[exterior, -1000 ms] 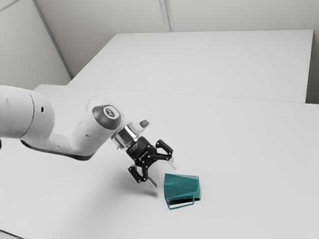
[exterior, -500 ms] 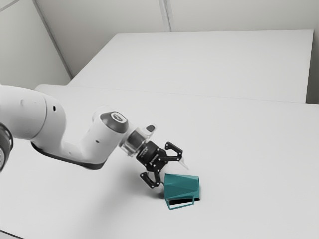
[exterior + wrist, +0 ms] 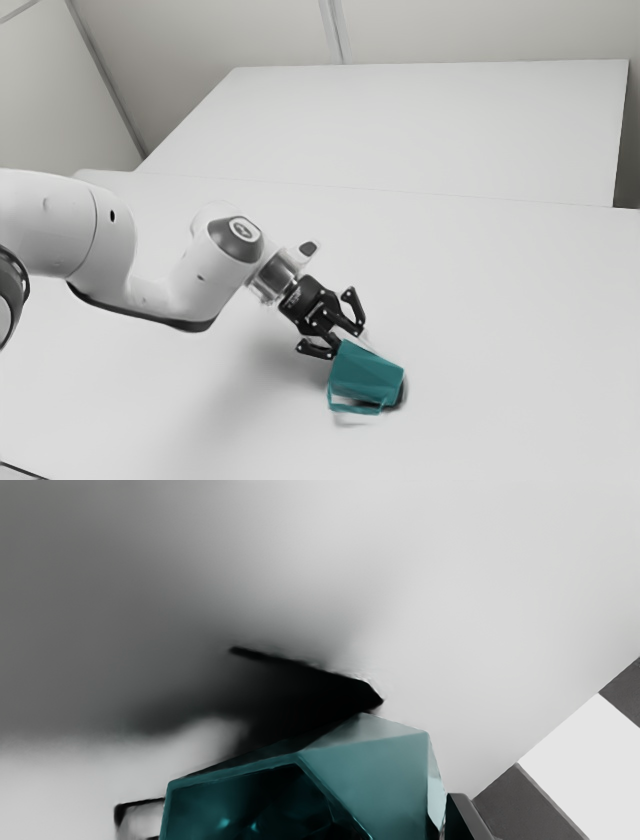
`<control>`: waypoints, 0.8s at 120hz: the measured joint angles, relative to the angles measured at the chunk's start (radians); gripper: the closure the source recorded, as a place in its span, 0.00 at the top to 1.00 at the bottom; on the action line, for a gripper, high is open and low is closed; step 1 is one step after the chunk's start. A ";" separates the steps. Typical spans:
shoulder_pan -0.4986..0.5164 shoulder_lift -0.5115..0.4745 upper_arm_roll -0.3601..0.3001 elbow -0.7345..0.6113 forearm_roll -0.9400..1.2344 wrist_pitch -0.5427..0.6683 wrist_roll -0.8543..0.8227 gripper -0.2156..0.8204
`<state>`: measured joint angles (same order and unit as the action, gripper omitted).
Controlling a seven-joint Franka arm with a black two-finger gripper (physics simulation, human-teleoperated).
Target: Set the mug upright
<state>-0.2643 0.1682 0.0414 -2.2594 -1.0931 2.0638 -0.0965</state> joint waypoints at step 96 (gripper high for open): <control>-0.025 -0.214 -0.004 0.054 0.603 0.022 -0.096 0.04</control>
<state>-0.2893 -0.0460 0.0371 -2.2051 -0.4903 2.0854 -0.1923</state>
